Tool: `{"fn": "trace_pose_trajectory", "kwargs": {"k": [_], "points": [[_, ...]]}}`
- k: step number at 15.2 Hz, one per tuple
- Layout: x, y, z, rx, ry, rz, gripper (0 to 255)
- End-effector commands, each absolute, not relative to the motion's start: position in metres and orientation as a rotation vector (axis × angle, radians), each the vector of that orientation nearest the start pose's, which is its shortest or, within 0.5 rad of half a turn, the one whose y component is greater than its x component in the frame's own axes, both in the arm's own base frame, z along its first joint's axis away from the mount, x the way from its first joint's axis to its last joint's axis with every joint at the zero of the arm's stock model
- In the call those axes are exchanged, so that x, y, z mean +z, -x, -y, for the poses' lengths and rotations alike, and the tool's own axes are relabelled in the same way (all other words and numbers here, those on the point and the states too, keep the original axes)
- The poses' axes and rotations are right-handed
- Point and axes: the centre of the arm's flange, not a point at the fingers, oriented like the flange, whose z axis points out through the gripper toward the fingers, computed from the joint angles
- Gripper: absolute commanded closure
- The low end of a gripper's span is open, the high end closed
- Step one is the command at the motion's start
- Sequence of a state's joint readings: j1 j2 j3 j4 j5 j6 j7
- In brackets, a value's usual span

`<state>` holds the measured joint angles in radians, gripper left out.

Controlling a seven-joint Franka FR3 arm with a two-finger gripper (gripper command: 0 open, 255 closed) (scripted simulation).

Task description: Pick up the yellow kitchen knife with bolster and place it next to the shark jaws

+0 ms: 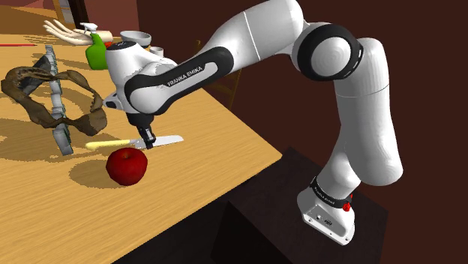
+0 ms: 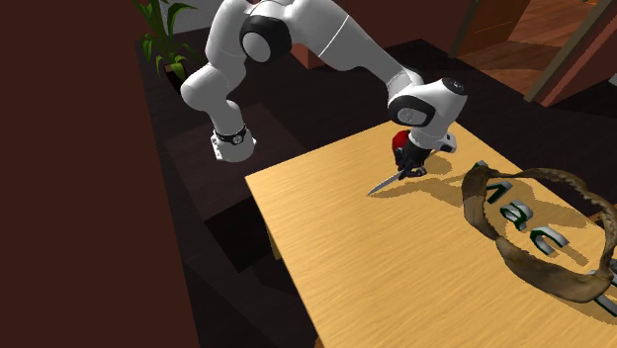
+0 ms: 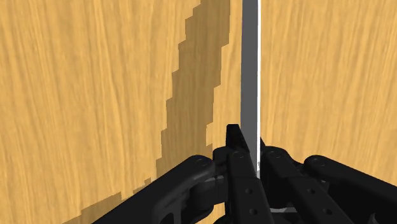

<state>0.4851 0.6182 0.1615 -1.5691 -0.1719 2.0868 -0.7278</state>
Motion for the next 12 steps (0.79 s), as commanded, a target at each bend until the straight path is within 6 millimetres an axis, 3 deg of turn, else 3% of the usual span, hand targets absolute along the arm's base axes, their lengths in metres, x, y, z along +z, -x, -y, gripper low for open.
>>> {"fn": "trace_pose_trajectory", "kwargs": {"k": [1,5,6,11,12], "points": [[0.276,-0.564,-0.396,0.147,2.394,2.101,255],[0.276,-0.564,-0.396,0.147,2.394,2.101,255],[0.276,-0.564,-0.396,0.147,2.394,2.101,0],[0.276,-0.564,-0.396,0.147,2.394,2.101,0],[0.289,-0.564,-0.397,0.147,2.394,2.101,0]]}}
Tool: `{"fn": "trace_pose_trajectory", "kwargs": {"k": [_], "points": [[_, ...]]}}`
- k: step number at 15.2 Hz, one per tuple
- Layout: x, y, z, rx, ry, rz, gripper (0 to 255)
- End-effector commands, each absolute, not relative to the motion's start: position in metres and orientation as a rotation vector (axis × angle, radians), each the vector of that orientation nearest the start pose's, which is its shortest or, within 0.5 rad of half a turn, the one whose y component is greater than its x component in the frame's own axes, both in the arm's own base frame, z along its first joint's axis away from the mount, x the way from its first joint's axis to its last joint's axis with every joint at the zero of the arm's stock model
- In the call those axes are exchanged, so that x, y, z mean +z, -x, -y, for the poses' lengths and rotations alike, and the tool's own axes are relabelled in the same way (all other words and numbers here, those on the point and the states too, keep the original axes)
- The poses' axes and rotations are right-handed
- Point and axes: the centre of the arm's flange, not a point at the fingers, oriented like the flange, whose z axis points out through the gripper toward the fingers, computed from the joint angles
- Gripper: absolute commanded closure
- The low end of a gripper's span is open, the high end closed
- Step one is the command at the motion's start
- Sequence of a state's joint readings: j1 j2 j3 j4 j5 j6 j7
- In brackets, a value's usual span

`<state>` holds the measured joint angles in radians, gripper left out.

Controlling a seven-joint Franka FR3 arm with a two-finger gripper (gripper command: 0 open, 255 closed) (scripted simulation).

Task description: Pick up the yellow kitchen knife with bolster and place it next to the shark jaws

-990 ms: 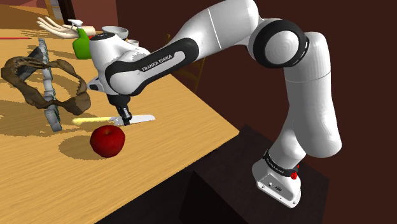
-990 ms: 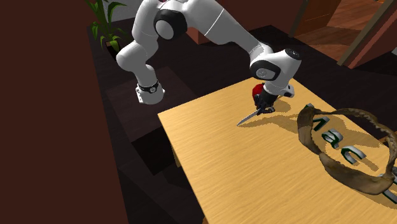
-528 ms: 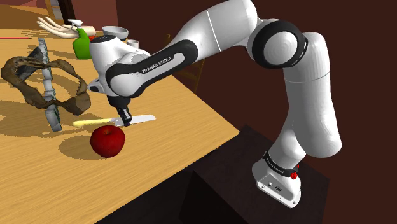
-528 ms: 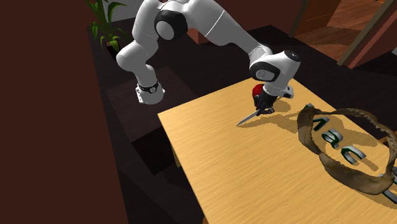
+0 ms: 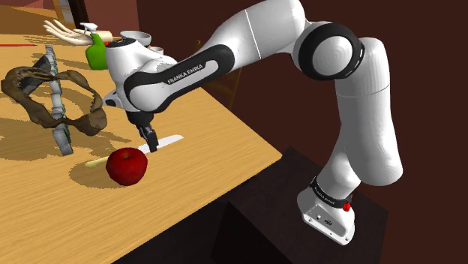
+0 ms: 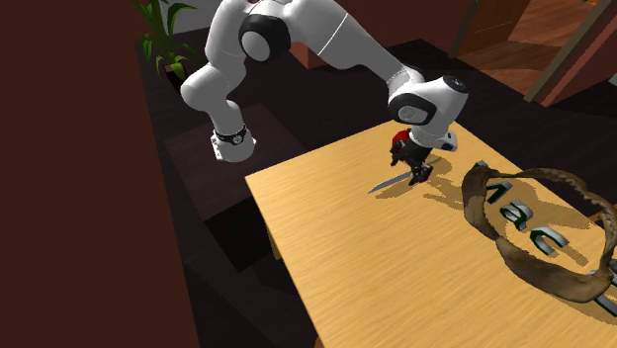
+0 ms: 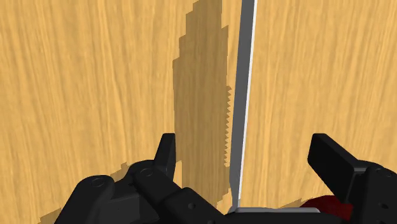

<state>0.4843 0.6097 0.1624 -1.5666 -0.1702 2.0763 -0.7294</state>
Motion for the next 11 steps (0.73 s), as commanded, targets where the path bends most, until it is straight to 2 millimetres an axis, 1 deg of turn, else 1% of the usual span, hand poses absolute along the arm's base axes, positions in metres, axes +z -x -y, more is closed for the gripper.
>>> {"fn": "trace_pose_trajectory", "kwargs": {"k": [1,3,11], "points": [[0.303,-0.565,-0.398,0.147,2.394,2.101,0],[0.326,-0.566,-0.401,0.147,2.394,2.101,0],[0.326,-0.566,-0.401,0.147,2.394,2.101,0]]}}
